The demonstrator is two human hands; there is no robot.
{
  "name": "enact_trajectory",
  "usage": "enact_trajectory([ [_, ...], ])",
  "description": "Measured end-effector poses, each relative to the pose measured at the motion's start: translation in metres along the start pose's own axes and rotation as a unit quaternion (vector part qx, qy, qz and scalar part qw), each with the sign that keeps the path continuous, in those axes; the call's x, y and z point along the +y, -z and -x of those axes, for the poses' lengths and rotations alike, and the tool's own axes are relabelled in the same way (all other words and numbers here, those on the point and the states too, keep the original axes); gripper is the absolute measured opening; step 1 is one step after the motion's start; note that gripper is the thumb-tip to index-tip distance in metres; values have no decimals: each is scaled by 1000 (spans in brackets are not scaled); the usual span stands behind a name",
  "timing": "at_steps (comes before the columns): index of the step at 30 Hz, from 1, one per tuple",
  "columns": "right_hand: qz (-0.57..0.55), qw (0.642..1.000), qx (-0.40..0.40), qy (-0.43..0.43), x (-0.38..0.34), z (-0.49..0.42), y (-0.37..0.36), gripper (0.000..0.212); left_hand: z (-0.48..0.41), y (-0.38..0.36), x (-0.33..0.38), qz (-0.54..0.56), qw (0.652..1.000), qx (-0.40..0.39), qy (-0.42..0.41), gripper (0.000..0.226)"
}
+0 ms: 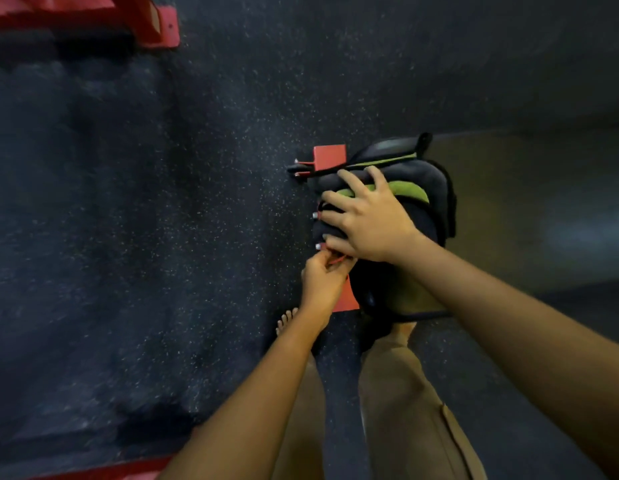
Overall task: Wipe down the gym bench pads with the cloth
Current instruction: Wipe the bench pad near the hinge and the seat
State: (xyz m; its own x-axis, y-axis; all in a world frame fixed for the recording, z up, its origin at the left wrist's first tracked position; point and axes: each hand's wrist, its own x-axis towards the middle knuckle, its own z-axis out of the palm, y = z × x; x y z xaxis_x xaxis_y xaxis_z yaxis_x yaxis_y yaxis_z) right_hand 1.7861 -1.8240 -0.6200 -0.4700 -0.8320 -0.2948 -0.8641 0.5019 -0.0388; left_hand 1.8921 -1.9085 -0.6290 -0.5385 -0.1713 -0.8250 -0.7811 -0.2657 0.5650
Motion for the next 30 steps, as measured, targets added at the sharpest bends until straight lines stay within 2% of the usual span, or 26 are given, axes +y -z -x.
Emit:
enact_trajectory([
  [3, -7, 999, 3, -34, 10, -26, 8, 46, 3, -4, 0, -14, 999, 24, -16, 20],
  [6, -13, 990, -63, -128, 30, -60, 27, 57, -3, -18, 24, -60, 994, 62, -64, 36],
  [8, -56, 976, -89, -191, 53, -75, 31, 62, -10, -30, 43, -119, 983, 85, -115, 43],
  [12, -139, 945, -48, -292, 107, -57, 22, 58, -31, -59, 72, -258, 940, 128, -182, 56],
  [16, -131, 934, -25, -330, 161, -6, 10, 53, -54, -93, 90, -412, 858, 167, -257, 52],
  [19, -126, 927, -32, -351, 203, 33, 7, 51, -66, -126, 106, -480, 812, 143, -300, 50],
  [21, -129, 910, -55, -390, 227, 56, 4, 52, -68, -141, 112, -503, 796, 115, -315, 46],
  [23, -133, 893, -65, -425, 243, 70, 3, 52, -69, -155, 116, -503, 796, 112, -318, 43],
  [26, -116, 890, -105, -429, 235, 55, 3, 54, -68, -169, 116, -497, 804, 111, -307, 42],
  [30, -133, 928, -127, -324, 211, 20, 8, 56, -68, -177, 115, -496, 809, 133, -288, 40],
])
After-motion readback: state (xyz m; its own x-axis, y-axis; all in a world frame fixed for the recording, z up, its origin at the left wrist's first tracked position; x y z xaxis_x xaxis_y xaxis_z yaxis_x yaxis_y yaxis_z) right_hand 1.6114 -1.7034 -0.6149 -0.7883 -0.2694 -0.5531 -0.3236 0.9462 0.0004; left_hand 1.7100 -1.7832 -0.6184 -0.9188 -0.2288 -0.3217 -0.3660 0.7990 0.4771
